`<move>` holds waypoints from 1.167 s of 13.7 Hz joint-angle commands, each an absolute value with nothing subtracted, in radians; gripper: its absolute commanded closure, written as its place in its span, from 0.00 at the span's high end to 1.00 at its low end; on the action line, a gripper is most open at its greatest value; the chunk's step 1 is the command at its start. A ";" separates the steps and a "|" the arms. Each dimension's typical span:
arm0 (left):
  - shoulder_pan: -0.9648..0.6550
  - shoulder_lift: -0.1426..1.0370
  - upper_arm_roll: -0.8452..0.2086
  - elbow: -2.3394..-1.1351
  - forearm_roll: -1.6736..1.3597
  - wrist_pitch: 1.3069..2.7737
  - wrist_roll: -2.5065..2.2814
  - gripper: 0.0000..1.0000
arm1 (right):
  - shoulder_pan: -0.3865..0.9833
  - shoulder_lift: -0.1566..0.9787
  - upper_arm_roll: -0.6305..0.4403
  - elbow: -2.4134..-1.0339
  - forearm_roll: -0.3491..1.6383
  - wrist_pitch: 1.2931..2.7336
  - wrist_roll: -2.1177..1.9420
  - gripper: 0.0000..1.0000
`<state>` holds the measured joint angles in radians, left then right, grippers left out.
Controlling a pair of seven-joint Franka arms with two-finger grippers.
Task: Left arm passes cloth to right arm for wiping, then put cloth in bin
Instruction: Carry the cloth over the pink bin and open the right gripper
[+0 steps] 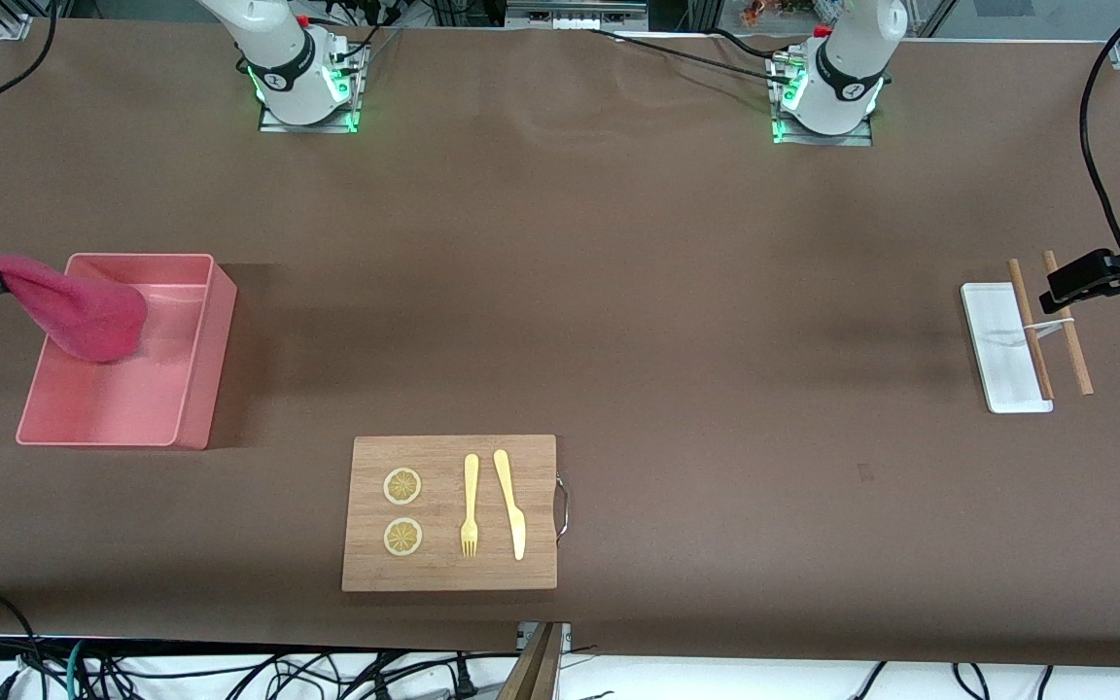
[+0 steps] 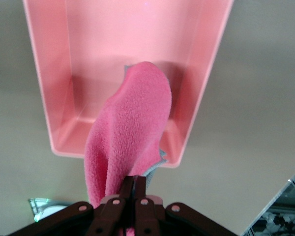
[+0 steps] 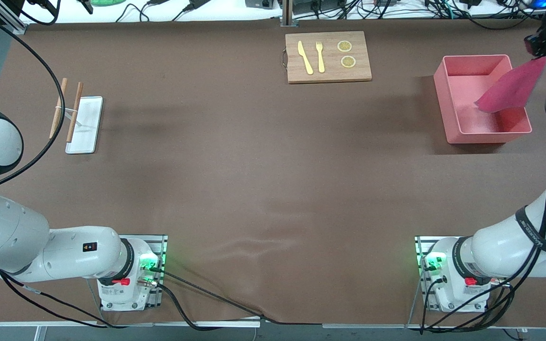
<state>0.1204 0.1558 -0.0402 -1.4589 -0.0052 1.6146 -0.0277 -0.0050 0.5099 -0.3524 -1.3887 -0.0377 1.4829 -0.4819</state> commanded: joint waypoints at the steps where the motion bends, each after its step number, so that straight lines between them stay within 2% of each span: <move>1: 0.123 0.158 -0.041 -1.445 -0.006 1.601 -0.012 1.00 | 0.002 0.541 -0.348 -1.468 0.012 1.618 -0.468 0.00; 6: 0.112 0.160 -0.044 -1.448 -0.006 1.597 -0.015 1.00 | 0.006 0.584 -0.307 -1.563 0.029 1.857 -0.431 0.00; 7: 0.112 0.160 -0.044 -1.450 -0.006 1.597 -0.014 1.00 | 0.006 0.589 -0.305 -1.574 0.031 1.902 -0.430 0.53; 8: 0.113 0.160 -0.044 -1.448 -0.006 1.597 -0.014 1.00 | 0.005 0.591 -0.305 -1.577 0.032 1.925 -0.430 1.00; 11: 0.114 0.160 -0.044 -1.448 -0.008 1.598 -0.014 1.00 | 0.003 0.504 -0.304 -1.574 0.156 1.878 -0.379 1.00; 16: 0.114 0.160 -0.044 -1.448 -0.006 1.600 -0.015 1.00 | 0.003 0.292 -0.236 -1.569 0.137 1.695 -0.377 1.00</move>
